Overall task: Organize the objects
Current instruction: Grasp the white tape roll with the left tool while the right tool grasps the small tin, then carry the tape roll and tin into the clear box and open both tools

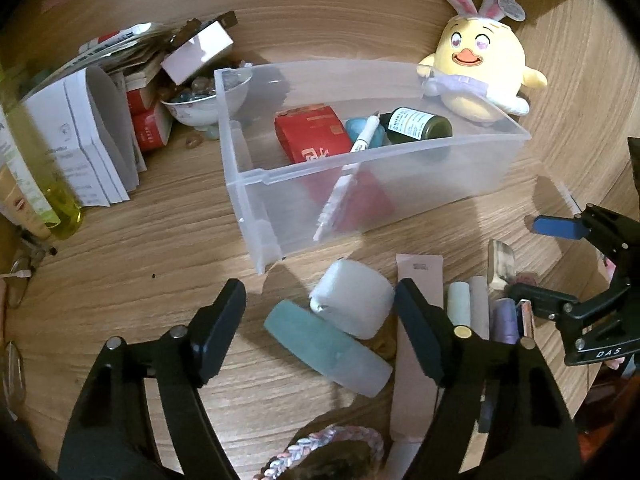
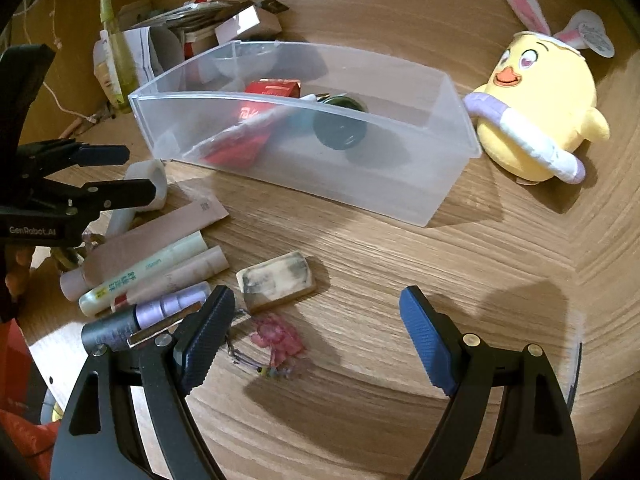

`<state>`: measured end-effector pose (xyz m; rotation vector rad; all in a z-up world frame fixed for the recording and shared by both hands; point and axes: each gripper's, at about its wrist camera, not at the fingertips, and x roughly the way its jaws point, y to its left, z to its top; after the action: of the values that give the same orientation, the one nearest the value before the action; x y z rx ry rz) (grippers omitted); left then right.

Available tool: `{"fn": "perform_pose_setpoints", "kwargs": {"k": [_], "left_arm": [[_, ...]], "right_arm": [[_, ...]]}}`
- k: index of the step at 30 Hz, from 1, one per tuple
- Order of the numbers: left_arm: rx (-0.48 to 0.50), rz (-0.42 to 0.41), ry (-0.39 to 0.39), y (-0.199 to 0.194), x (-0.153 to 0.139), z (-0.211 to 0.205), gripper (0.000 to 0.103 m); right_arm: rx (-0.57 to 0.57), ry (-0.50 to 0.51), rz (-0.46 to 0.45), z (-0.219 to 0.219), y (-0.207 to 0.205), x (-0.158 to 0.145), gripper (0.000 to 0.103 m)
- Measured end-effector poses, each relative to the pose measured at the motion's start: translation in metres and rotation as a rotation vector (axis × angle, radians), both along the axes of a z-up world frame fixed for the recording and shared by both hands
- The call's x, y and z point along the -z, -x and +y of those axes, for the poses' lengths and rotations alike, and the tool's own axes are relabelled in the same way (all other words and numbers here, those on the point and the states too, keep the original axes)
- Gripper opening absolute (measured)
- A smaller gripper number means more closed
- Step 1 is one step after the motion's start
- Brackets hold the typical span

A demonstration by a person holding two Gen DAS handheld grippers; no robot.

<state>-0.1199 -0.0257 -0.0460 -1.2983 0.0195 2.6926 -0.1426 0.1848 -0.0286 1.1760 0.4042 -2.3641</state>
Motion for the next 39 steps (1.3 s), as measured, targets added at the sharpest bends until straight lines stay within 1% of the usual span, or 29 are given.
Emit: {"fn": "perform_pose_setpoints", "kwargs": {"k": [2,3,4,5,6,7,8,9,11,12,13,14,16,19,25,31,39], "left_arm": [[0.007,-0.001,-0.014,0.002,0.001,0.000,0.073],[0.008,-0.002,-0.019,0.003,0.002,0.000,0.070],[0.010,-0.009,-0.024,0.004,0.003,0.000,0.065],[0.012,-0.017,-0.030,0.005,0.005,0.000,0.062],[0.013,-0.025,-0.038,0.007,0.006,-0.001,0.057],[0.013,-0.038,-0.048,0.009,0.009,-0.002,0.053],[0.014,-0.047,-0.056,0.009,0.011,-0.003,0.050],[0.008,-0.042,-0.061,0.010,0.011,-0.005,0.048],[0.007,-0.045,-0.072,0.009,0.011,-0.007,0.042],[0.006,-0.044,-0.081,0.009,0.011,-0.008,0.039],[0.003,-0.043,-0.083,0.009,0.011,-0.009,0.039],[-0.002,-0.041,-0.083,0.008,0.011,-0.010,0.039],[-0.009,-0.033,-0.087,0.008,0.009,-0.011,0.039],[-0.021,-0.011,-0.082,0.005,0.004,-0.014,0.039],[-0.037,0.030,-0.087,-0.002,-0.011,-0.019,0.039],[-0.051,0.092,-0.078,-0.007,-0.033,-0.018,0.039],[-0.065,0.172,-0.075,-0.011,-0.060,-0.014,0.039]], "right_arm": [[-0.006,0.003,-0.006,-0.001,0.003,0.001,0.081],[-0.011,0.004,-0.008,-0.002,0.004,0.002,0.081],[-0.015,0.004,-0.009,-0.003,0.005,0.002,0.081],[-0.017,0.005,-0.009,-0.004,0.006,0.003,0.081],[-0.021,0.005,-0.010,-0.005,0.006,0.003,0.078],[-0.024,0.002,-0.010,-0.007,0.007,0.004,0.073],[-0.028,0.001,-0.011,-0.008,0.007,0.004,0.070],[-0.032,0.000,-0.016,-0.009,0.008,0.005,0.065],[-0.041,0.013,-0.027,-0.010,0.008,0.007,0.061],[-0.041,0.016,-0.029,-0.010,0.008,0.007,0.056],[-0.042,0.017,-0.029,-0.011,0.008,0.008,0.050],[-0.043,0.018,-0.030,-0.012,0.009,0.009,0.047],[-0.044,0.027,-0.032,-0.013,0.010,0.008,0.037],[-0.033,0.018,-0.022,-0.013,0.010,0.009,0.037],[0.005,0.050,-0.008,-0.006,0.011,0.003,0.037],[0.048,0.106,0.040,0.006,0.013,-0.021,0.037],[0.077,0.166,0.119,0.018,0.016,-0.056,0.037]]}}
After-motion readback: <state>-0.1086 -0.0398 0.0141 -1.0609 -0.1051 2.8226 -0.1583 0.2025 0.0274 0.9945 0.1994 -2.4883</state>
